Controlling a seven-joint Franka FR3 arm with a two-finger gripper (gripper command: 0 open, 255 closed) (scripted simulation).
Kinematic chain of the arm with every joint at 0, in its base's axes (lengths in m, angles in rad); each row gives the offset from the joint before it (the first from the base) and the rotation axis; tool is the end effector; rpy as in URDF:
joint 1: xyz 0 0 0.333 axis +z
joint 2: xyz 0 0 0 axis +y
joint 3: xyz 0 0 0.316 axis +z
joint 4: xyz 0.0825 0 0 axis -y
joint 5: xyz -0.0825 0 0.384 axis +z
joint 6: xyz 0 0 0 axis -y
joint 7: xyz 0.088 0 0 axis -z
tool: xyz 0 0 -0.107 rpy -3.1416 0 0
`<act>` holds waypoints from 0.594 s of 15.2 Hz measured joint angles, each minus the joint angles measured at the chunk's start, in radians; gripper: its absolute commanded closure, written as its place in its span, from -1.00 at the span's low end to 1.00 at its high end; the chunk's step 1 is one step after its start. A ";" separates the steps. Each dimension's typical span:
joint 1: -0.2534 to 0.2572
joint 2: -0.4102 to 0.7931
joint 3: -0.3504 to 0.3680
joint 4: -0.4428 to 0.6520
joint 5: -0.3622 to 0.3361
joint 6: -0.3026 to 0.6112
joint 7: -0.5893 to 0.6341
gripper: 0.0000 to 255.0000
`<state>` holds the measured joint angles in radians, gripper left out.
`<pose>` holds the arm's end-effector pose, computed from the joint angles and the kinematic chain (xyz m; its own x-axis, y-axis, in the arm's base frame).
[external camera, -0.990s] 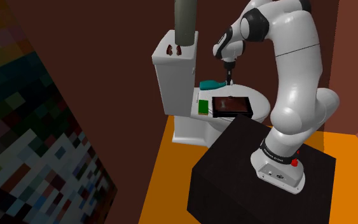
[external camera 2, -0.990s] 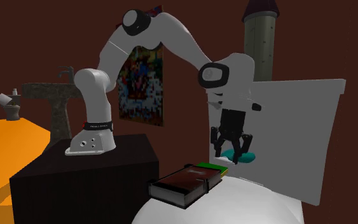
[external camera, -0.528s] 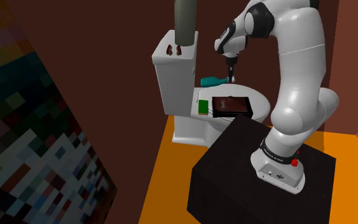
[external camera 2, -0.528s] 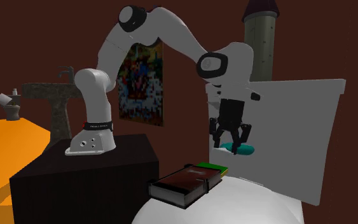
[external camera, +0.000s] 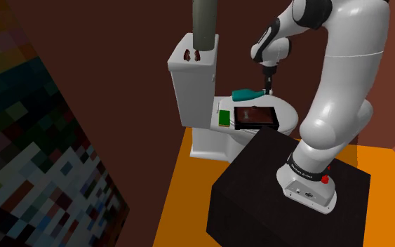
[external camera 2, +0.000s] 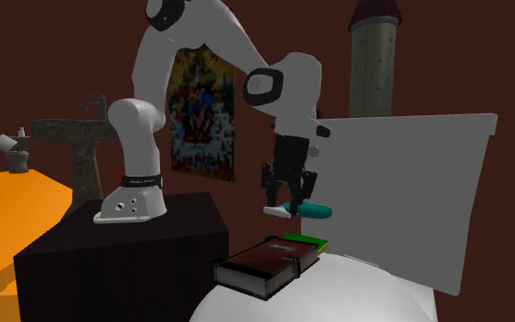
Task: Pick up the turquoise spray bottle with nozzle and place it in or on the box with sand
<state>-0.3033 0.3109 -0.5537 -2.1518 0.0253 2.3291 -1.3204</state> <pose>0.3663 -0.4196 0.2691 0.8828 0.4413 -0.1610 0.4397 -0.8969 -0.0471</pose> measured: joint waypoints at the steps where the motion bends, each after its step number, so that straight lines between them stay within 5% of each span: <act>1: 0.002 -0.036 -0.015 -0.042 -0.022 0.012 -0.001 1.00; 5: 0.001 -0.139 -0.062 -0.170 -0.097 0.055 -0.001 1.00; 9: -0.009 -0.105 -0.054 -0.188 -0.073 0.101 -0.019 1.00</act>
<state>-0.3124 0.2058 -0.6081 -2.3397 -0.0481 2.4301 -1.3390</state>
